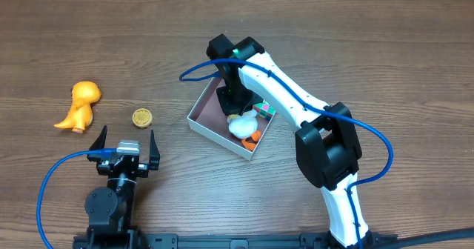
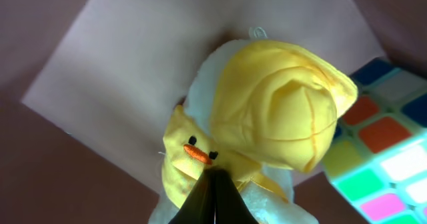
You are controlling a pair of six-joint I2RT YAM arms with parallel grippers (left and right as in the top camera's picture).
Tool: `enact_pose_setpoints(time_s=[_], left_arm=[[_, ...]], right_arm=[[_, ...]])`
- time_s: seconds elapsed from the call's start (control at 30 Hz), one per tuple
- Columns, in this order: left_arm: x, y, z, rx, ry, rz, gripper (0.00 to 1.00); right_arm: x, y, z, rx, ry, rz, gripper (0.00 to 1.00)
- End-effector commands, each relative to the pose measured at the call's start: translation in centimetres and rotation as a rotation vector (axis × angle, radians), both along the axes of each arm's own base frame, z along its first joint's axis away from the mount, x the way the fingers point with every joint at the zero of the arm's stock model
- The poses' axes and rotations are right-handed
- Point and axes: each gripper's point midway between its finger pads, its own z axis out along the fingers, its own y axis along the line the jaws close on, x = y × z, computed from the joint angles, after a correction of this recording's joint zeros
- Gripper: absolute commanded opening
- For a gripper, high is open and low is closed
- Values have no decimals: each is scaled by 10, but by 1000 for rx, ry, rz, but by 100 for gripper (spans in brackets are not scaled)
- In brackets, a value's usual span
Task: Pack container
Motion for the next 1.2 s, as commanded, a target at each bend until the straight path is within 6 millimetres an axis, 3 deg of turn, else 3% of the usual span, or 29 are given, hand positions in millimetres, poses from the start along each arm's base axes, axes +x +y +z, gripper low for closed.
enact_pose_setpoints(time_s=[0.0,0.33,0.57,0.73,0.9,1.0,1.1,1.13,1.17], left_arm=[[0,4,-2,-10,3,20,100],[0,4,-2,-10,2,20,100],[0,4,-2,-10,3,20,100],[0,4,-2,-10,2,20,100],[0,4,-2,-10,2,20,100],[0,4,-2,-10,2,20,100],[0,4,-2,-10,2,20,100],[0,4,-2,-10,3,20,100],[0,4,-2,-10,2,20,100]], right_arm=[[1,-11,-2,-54,-8,99,4],[-14,-34,2,-156,49,112,4],[-12,-32,8,-152,40,86,4],[5,-15,30,-82,-30,56,4],[25,1,73,1,-129,-6,4],[33,-7,99,-18,-190,-91,4],[41,-29,117,-69,-236,-197,4],[41,-32,121,-51,-235,-223,15],[44,-37,124,-42,-236,-276,16]])
